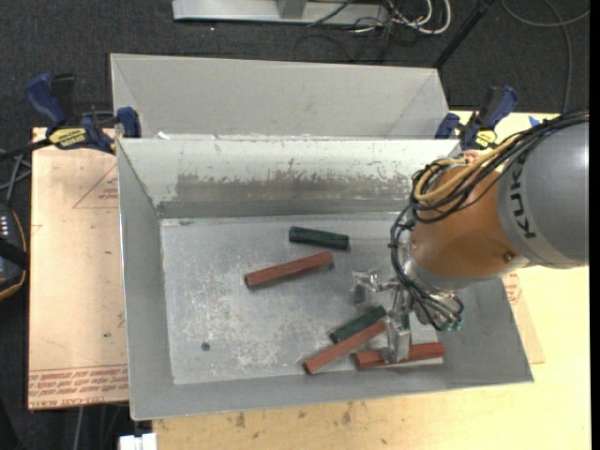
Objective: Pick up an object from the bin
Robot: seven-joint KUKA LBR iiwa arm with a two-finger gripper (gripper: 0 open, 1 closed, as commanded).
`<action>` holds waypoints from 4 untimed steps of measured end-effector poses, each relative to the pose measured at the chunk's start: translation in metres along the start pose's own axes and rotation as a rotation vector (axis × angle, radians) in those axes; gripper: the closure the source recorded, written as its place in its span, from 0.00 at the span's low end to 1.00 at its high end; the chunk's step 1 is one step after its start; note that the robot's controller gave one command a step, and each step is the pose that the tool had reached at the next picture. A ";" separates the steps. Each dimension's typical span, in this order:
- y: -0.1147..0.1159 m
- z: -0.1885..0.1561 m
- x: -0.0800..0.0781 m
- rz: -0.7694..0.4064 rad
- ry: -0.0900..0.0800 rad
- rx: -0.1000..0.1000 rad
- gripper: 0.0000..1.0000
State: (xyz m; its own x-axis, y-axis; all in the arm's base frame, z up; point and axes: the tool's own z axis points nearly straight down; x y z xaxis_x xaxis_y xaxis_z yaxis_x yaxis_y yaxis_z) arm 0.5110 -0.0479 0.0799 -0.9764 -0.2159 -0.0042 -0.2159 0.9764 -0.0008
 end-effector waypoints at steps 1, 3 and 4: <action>0.009 0.006 0.020 0.021 0.004 -0.001 1.00; -0.036 -0.038 -0.036 0.048 0.003 -0.001 1.00; -0.036 -0.038 -0.036 0.048 0.003 -0.001 1.00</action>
Offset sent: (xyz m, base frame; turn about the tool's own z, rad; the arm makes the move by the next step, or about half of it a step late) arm 0.0000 0.0000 0.0000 0.0000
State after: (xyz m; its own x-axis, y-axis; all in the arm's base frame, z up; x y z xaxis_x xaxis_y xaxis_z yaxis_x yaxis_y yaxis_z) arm 0.5535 -0.0757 0.1184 -0.9856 -0.1689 -0.0010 -0.1689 0.9856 0.0008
